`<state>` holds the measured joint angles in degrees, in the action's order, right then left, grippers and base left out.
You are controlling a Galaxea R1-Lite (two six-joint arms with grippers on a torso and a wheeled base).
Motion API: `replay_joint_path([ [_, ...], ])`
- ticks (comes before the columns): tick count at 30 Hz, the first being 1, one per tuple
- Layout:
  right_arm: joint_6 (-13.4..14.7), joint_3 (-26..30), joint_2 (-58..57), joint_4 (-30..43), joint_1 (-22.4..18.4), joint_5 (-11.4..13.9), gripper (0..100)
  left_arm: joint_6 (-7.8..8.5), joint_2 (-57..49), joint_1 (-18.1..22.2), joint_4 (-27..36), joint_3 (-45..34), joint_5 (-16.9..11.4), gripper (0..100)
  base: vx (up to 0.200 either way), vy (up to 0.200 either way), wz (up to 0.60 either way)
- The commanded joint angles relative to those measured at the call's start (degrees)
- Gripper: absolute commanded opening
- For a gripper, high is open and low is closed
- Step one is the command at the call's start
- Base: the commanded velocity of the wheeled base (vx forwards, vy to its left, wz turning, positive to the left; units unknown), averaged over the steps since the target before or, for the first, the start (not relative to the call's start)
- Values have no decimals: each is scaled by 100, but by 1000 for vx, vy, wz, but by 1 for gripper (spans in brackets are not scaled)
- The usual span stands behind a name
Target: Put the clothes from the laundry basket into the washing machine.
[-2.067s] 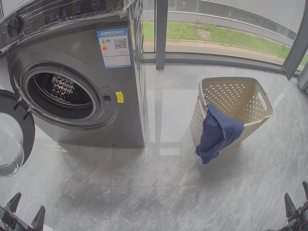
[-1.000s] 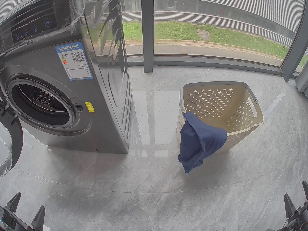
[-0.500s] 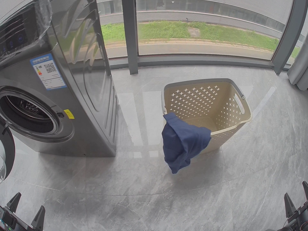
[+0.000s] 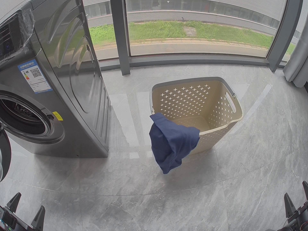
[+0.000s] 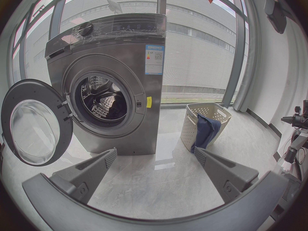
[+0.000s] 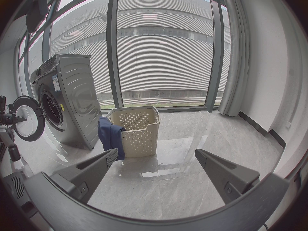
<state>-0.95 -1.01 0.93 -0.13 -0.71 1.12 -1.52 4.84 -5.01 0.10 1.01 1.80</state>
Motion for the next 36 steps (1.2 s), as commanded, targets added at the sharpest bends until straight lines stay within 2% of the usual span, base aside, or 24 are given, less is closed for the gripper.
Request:
replay_joint_path([
  [1, 51, 101, -75, 5, 9, -15, 100, -6, 8, 0, -1, -101, 4, 100, 0, 0, 0],
  [6, 69, 101, -66, 5, 0, -59, 100, 12, 8, 0, -1, -101, 4, 100, 0, 0, 0],
  [12, 69, 101, -75, 5, 18, -59, 100, -6, 8, 0, -1, -101, 4, 100, 0, 0, 600],
  [33, 69, 101, -75, -4, 18, -59, 100, 3, 8, 9, -1, -101, -5, 100, 0, 0, 0],
  [36, 51, 101, -75, 5, 9, -59, 100, 12, 8, 9, -1, -101, -5, 100, 0, -200, 0],
])
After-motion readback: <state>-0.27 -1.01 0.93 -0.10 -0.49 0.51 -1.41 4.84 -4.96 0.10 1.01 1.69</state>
